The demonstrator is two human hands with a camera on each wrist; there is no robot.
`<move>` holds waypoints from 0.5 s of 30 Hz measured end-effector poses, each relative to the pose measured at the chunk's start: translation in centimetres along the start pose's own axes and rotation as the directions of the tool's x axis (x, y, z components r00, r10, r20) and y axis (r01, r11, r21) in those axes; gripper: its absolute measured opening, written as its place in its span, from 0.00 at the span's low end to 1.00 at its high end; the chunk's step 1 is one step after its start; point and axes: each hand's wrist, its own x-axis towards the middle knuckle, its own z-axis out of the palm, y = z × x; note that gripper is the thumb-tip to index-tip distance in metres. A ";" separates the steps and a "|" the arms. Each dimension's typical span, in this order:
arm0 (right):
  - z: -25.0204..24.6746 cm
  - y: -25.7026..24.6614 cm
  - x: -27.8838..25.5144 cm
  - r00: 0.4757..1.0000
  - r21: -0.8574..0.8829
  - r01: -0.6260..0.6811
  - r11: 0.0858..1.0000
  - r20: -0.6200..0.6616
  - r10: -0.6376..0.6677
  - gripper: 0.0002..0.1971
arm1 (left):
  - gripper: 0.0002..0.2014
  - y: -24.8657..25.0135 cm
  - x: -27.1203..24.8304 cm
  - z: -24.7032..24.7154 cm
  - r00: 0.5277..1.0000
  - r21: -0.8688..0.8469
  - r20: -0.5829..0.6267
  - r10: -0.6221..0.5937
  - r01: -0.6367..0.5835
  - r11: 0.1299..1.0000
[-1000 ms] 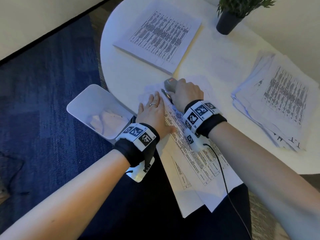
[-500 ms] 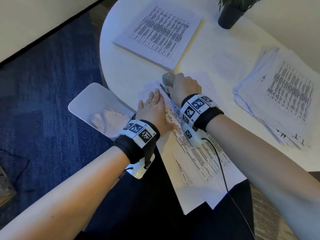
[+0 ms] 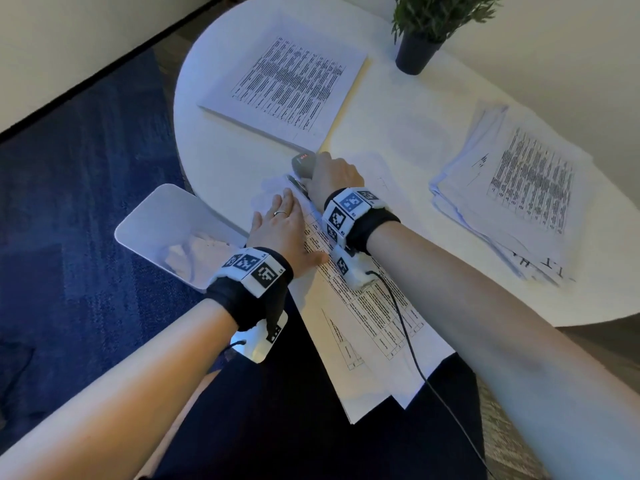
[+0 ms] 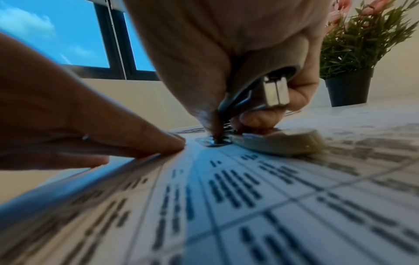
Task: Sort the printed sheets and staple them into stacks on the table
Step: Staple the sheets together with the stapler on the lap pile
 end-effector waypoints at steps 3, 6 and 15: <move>-0.6 -0.7 0.2 1.000 0.063 -0.024 0.998 0.018 0.023 0.16 | 0.56 0.1 -0.1 -0.2 1.000 -0.011 0.005 0.005 -0.005 1.000; -1.2 -1.4 1.1 0.998 0.130 -0.048 0.990 0.057 0.041 0.19 | 0.55 0.1 -0.4 -0.2 1.000 -0.014 -0.004 0.001 -0.001 1.000; -4.2 6.9 1.7 0.980 0.208 -0.199 0.958 0.022 0.199 0.22 | 0.50 -1.0 -0.2 -1.8 0.993 -0.107 -0.076 -0.088 0.079 0.991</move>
